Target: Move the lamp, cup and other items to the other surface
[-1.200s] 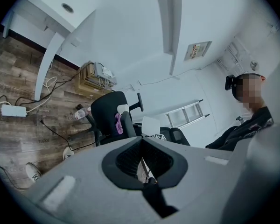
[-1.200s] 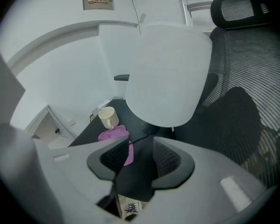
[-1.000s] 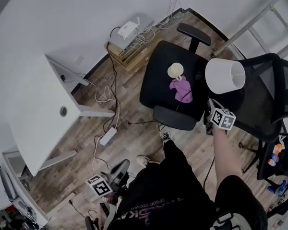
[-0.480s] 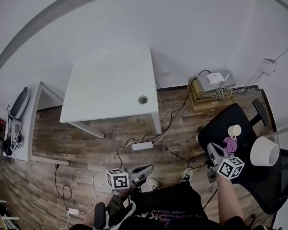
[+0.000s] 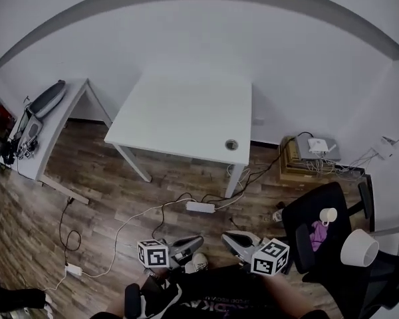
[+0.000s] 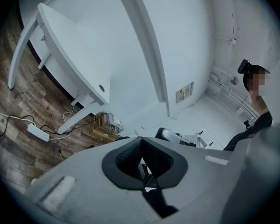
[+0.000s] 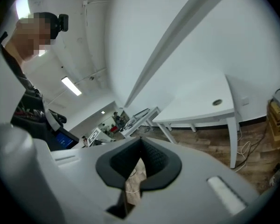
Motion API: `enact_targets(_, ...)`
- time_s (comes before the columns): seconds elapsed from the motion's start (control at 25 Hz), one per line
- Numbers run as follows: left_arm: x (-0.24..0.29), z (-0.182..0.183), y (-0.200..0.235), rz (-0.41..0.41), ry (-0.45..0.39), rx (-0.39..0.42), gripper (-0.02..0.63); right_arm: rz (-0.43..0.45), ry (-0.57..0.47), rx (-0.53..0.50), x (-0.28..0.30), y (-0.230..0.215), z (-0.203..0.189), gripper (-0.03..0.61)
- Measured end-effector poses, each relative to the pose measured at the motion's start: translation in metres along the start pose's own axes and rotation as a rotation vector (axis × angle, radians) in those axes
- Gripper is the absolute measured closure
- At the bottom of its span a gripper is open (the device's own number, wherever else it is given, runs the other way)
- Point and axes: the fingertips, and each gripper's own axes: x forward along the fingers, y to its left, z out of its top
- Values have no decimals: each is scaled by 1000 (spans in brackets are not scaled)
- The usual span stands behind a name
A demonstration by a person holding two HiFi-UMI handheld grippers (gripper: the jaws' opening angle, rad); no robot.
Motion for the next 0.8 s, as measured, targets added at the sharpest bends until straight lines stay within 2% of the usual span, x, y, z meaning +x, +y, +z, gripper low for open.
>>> enact_targets(0.12,-25,2,5,6,-61,-30,618,62,74,-54,16,32,-24,575)
enact_targets(0.28,-50,5,12,11,-111,-40,620,83,116,-65,29,46,-38,575)
enact_targets(0.48,-52,8,10,-2,-89,-12,620,78,154,-122,34,56,-50,575)
enact_targets(0.8,-44,2,12,-67,-52,-23,620,20,154,-113,26,56,-54,575)
